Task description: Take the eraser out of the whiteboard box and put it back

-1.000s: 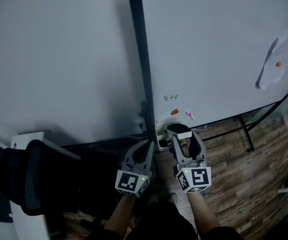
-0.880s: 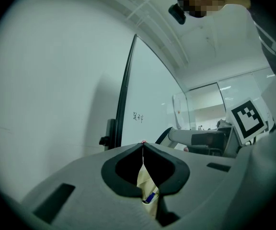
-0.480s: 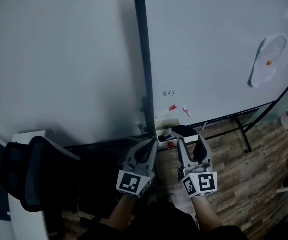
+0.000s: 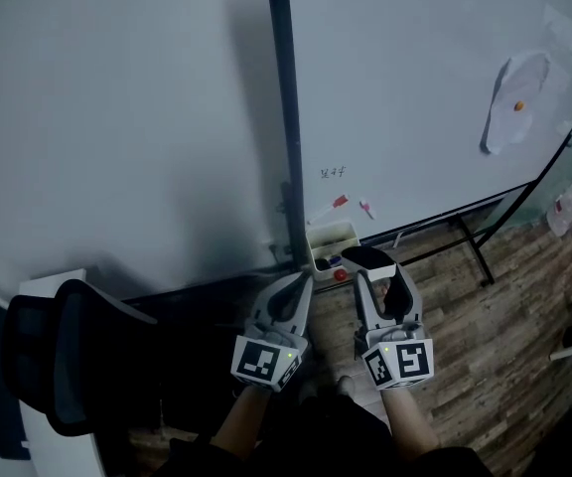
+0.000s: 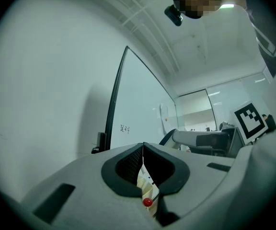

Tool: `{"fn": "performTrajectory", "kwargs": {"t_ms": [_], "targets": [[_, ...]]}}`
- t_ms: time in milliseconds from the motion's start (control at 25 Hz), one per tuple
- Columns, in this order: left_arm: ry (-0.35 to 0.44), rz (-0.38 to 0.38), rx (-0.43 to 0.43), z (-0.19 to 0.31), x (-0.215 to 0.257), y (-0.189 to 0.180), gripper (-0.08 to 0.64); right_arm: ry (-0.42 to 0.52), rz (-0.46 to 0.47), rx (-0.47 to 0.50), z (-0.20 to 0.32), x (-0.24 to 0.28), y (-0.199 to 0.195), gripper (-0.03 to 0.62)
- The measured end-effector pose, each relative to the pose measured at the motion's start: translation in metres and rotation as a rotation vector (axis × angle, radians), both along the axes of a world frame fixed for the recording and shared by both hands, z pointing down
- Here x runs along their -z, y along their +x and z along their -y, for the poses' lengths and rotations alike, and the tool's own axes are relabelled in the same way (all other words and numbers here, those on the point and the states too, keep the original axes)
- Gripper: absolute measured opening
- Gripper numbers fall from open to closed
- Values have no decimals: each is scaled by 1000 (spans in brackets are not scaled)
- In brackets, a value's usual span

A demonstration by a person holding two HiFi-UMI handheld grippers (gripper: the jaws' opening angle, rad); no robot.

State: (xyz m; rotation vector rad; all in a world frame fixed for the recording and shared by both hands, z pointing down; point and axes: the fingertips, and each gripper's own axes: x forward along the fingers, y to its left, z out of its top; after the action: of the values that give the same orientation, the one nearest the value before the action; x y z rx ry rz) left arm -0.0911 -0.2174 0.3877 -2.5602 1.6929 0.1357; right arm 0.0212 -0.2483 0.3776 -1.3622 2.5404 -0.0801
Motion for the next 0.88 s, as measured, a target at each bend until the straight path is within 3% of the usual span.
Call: {"fn": "performTrajectory", "kwargs": {"t_ms": [440,880], "targets": [[-1,-30,6,-5,-4,12,5,12,1,-13,-8,2,18,232],[-41,-34,102,-7,-11,43,5,14,10,65,-1,3,48,232]]}}
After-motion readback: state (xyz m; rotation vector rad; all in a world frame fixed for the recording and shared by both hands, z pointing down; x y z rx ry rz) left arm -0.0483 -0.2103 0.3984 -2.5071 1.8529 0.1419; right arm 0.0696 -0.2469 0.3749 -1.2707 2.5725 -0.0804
